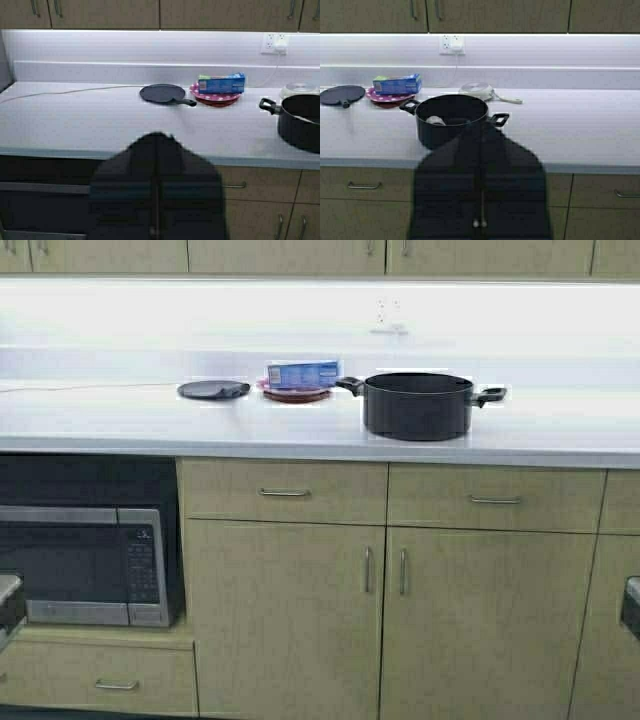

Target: Open the cabinet, put the pot inside, then close it

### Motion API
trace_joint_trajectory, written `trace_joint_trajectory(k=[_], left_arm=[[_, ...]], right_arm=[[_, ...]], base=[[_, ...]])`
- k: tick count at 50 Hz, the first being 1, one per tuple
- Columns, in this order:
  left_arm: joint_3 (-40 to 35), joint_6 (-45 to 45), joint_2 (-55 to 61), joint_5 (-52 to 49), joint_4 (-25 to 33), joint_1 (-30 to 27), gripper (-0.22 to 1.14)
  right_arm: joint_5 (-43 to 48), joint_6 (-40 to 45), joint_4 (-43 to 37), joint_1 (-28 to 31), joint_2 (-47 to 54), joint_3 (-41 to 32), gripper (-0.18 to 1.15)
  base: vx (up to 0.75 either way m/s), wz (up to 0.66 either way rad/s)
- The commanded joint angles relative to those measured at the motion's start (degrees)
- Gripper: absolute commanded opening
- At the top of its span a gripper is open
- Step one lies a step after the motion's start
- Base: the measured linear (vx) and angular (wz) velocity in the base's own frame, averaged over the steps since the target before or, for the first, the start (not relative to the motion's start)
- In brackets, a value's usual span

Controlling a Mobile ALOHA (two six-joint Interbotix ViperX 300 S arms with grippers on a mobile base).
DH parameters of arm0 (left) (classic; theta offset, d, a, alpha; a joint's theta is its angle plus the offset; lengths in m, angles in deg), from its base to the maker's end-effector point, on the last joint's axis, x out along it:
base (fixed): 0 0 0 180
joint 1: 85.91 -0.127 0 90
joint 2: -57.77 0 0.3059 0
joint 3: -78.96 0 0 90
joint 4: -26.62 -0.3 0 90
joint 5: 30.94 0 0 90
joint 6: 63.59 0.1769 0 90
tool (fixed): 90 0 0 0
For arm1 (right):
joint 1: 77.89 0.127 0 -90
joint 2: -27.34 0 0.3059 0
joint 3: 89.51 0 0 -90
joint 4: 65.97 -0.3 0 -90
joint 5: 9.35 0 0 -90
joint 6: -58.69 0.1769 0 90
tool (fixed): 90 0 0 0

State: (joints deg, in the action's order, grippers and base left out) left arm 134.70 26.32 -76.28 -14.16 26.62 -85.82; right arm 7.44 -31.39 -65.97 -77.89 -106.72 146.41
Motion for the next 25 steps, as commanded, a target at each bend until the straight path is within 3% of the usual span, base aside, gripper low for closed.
trace_joint_trajectory(k=[1, 5, 25], left_arm=[[1.2, 0.3, 1.1, 3.4, -0.4, 0.7, -0.02], [1.2, 0.3, 1.2, 4.1, -0.8, 0.7, 0.07], [1.0, -0.6, 1.4, 4.4, -0.9, -0.8, 0.02]], right_arm=[[-0.1, 0.4, -0.1, 0.3, 0.6, 0.5, 0.07], [-0.1, 0.5, 0.0, 0.2, 0.7, 0.7, 0.09], [-0.2, 0.4, 0.5, 0.2, 1.0, 0.3, 0.07]], base=[[0.04, 0.08], [0.05, 0.07], [0.16, 0.03]])
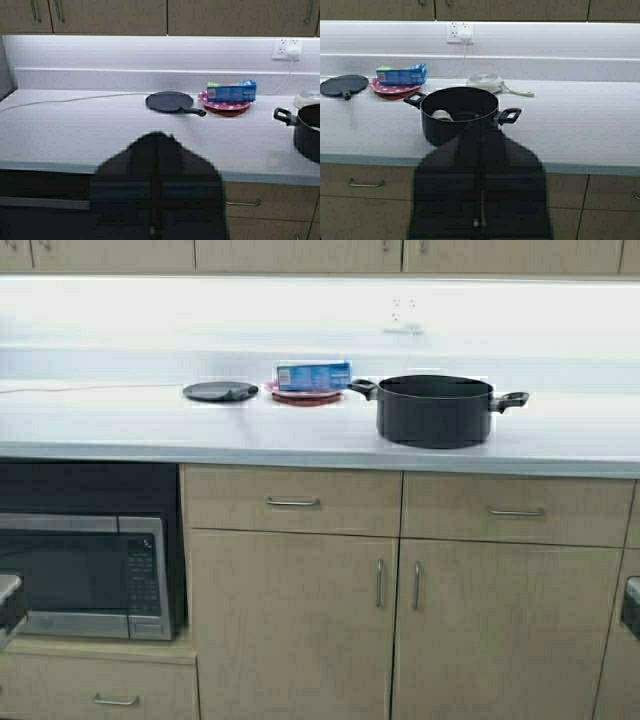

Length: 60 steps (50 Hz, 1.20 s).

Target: Open the cabinet, put the pot inside, then close it

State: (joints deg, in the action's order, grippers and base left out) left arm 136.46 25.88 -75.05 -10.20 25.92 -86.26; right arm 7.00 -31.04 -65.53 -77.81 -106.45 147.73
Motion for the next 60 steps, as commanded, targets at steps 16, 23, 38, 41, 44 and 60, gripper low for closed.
trace_joint_trajectory(k=[16, 23, 38, 41, 44, 60], left_arm=[[-0.4, -1.0, -0.4, 0.4, -0.2, -0.4, 0.02], [-0.2, -2.5, 0.2, 0.5, -0.1, -0.4, 0.02], [-0.4, -2.7, 2.7, 0.9, -0.2, -0.4, 0.02], [-0.6, -2.6, 3.2, 1.1, -0.2, -0.4, 0.02], [-0.5, -2.5, 3.4, 1.1, -0.4, -0.4, 0.02], [-0.6, -3.2, 3.6, 1.1, -0.9, -0.4, 0.03]], right_arm=[[0.4, -0.1, 0.4, 0.1, 2.5, -0.7, 0.07], [0.3, -0.1, 0.4, 0.1, 1.2, 0.1, 0.07], [0.3, -0.4, 0.5, 0.1, -2.6, 1.8, 0.07], [0.3, -0.4, 0.4, 0.1, -2.5, 1.8, 0.07], [0.3, -0.5, 0.4, 0.1, -2.2, 1.5, 0.07], [0.2, 0.1, 0.5, 0.2, -1.1, 0.8, 0.07]], base=[[0.35, -0.10], [0.35, -0.11], [0.33, -0.08], [0.33, 0.01], [0.34, 0.05], [0.31, 0.04]])
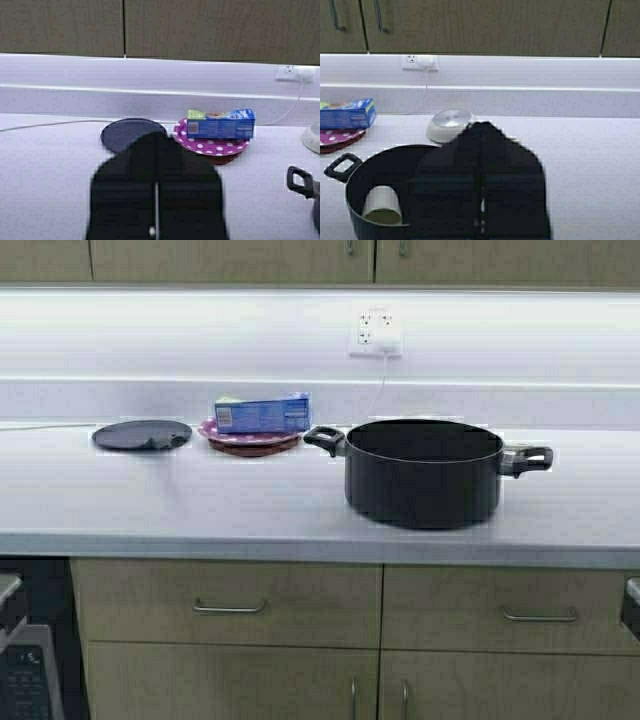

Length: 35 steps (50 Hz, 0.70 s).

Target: Open the cabinet, put the pot inside, then close it

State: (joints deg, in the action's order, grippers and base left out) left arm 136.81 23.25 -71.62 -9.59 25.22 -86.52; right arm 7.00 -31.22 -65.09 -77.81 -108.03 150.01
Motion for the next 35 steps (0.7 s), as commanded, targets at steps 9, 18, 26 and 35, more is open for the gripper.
trace_joint_trajectory(k=[9, 18, 26, 35], left_arm=[[-0.8, -2.0, -1.1, 0.5, -0.4, -0.1, 0.03], [-0.7, -2.3, -2.5, 0.4, -1.9, 1.5, 0.03], [-1.9, -2.4, -1.8, -1.6, -7.8, 7.6, 0.34], [-8.9, -5.1, 2.1, -7.7, -6.9, 19.7, 1.11]], right_arm=[[0.2, 0.2, 0.1, 2.5, 0.5, -2.4, 0.07], [0.2, 0.3, 0.1, 4.0, 0.6, -2.3, 0.07], [1.1, 2.5, 0.1, 8.9, 2.5, -4.7, 0.35], [2.1, 2.5, 0.4, 21.1, 7.9, -11.5, 1.12]], base=[[0.24, -0.07], [0.20, -0.11], [0.15, -0.05], [0.12, -0.04]])
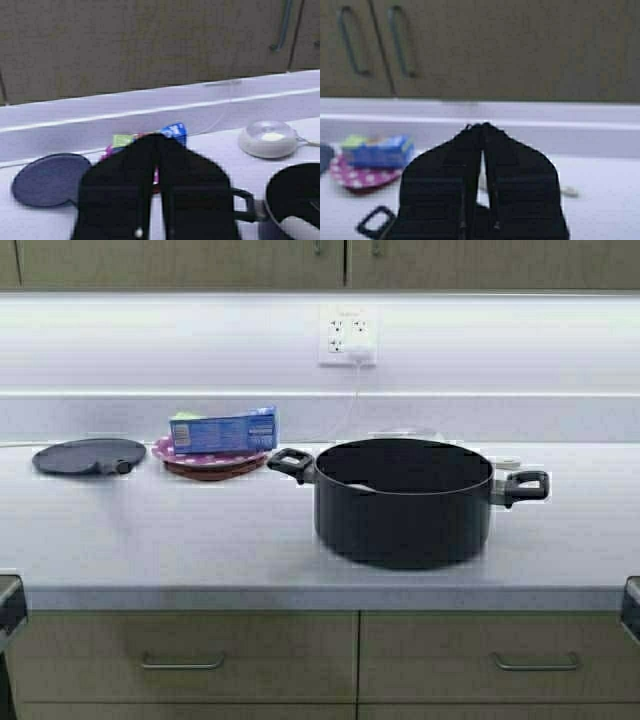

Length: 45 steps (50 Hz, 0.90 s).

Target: Open the cabinet, put the pot inside, then close it

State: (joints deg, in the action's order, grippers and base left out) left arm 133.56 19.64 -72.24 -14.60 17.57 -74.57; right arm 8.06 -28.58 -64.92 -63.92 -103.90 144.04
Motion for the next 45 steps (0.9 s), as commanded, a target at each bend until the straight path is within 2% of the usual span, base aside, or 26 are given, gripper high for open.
trace_joint_trajectory(k=[1, 6, 16, 23, 28, 34, 39, 45], left_arm=[[-6.3, -1.7, 3.4, -2.8, 1.0, 9.6, 1.10], [-10.3, -1.6, 9.4, -1.8, 1.1, 16.2, 0.99], [-21.6, -1.1, 30.1, 2.4, 1.1, 21.4, 1.00], [-31.4, -0.1, 44.8, 6.9, 2.5, 22.7, 1.00], [-38.8, 0.9, 53.3, 10.9, 8.3, 22.7, 1.00], [-44.4, 5.0, 58.4, 14.9, 17.1, 22.6, 1.00], [-46.0, 11.3, 59.3, 16.2, 24.2, 22.7, 1.00], [-45.4, 20.8, 58.6, 18.1, 29.0, 22.7, 1.00]], right_arm=[[1.2, -0.2, 0.2, 8.3, 4.7, -6.5, 1.11], [3.2, -0.2, 0.0, 12.1, 11.2, -10.5, 1.00], [9.4, -1.5, -1.0, 13.8, 27.6, -20.0, 1.01], [11.2, -6.6, -6.5, 14.1, 37.9, -26.5, 1.01], [12.3, -11.6, -10.7, 14.3, 43.7, -31.9, 1.01], [12.7, -18.0, -16.7, 15.4, 48.5, -37.6, 1.01], [12.8, -23.1, -22.3, 15.9, 50.4, -41.3, 1.01], [12.8, -27.3, -27.3, 15.8, 51.1, -43.4, 1.01]], base=[[0.09, -0.03], [0.08, -0.03], [0.05, -0.03], [0.00, 0.00], [0.00, 0.00], [0.00, 0.00], [0.00, 0.01], [0.01, 0.01]])
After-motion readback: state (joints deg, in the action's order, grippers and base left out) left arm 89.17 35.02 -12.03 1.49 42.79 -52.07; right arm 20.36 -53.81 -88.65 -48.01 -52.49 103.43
